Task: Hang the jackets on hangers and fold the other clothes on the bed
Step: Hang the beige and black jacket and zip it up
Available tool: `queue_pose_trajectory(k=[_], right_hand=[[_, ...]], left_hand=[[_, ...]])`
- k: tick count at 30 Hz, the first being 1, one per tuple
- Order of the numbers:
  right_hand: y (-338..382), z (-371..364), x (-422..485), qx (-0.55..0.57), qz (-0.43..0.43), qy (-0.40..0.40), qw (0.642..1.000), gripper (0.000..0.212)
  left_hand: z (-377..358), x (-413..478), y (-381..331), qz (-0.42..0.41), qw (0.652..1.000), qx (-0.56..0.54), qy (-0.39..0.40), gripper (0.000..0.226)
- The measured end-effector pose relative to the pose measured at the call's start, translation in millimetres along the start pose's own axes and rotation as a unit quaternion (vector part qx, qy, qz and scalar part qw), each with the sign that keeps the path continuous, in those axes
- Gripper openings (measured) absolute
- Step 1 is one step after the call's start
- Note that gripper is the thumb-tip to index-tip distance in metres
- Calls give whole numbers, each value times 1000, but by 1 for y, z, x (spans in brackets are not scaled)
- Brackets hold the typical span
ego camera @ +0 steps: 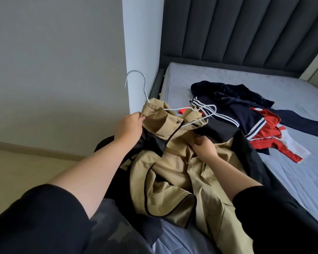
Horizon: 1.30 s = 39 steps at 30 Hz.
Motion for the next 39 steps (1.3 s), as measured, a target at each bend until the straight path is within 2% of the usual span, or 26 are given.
queue_pose_trajectory(k=[3, 5, 9, 13, 15, 17, 19, 21, 23, 27, 30, 31, 32, 33, 34, 35, 36, 39], right_hand=[[23, -7, 11, 59, 46, -51, 996, 76], [35, -15, 18, 119, 29, -46, 991, 89], [50, -29, 29, 328, -62, -46, 942, 92], [57, -33, 34, 251, -117, -78, 958, 91], [53, -29, 34, 213, -110, -91, 967, 72], [46, -17, 31, 194, -101, -109, 970, 44], [30, 0, 29, 187, -116, -111, 969, 28], [5, 23, 30, 139, -125, -81, 979, 28], [-20, 51, 31, 159, -137, -71, 975, 27], [-33, 102, 23, 188, -171, -136, 957, 24], [-21, 118, 25, 239, -175, -168, 940, 33], [-16, 124, 24, 215, -178, -179, 943, 32], [-15, 126, 24, 116, -157, -171, 966, 30], [-12, 131, 23, 139, -162, -195, 957, 29], [-11, 132, 22, 237, -177, -213, 931, 31], [-13, 135, 19, 256, -186, -238, 918, 33], [-16, 133, 15, 219, -205, -241, 923, 35], [-20, 122, 5, 228, -233, -232, 916, 36]], left_hand=[[-2, 2, 4, 17, 998, -53, -1, 31], [-2, 4, 5, 29, 995, -95, -7, 37], [-2, 7, 7, 35, 991, -129, -13, 44], [-6, 8, 8, 40, 988, -146, 0, 40], [-7, 7, 7, 36, 989, -141, 4, 41], [-8, 8, 8, 35, 990, -140, 10, 41], [-8, 10, 12, 39, 989, -140, 15, 39], [-9, 14, 17, 43, 991, -125, 29, 35], [-9, 15, 22, 32, 996, -76, 37, 37], [-15, 9, 18, -33, 998, 11, 46, 28], [-14, 5, 9, -52, 998, 12, 30, 25], [-11, 4, 8, -54, 998, 1, 24, 25], [-8, 3, 8, -55, 998, -17, 16, 24], [-4, 2, 9, -55, 998, -38, 10, 24], [1, 0, 8, -56, 997, -58, 6, 23], [5, -2, 7, -61, 995, -73, 3, 22], [9, -5, 4, -73, 994, -80, 1, 22], [13, -13, -7, -134, 991, -31, 5, 22]])
Point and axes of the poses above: each hand's wrist, its own x-axis towards the middle knuckle, its own z-axis out of the back of the hand, y = z × x, the point moved 5 cm from there along x, towards the middle knuckle, and after that the axes turned 8 degrees about z, right-handed, at the moved point
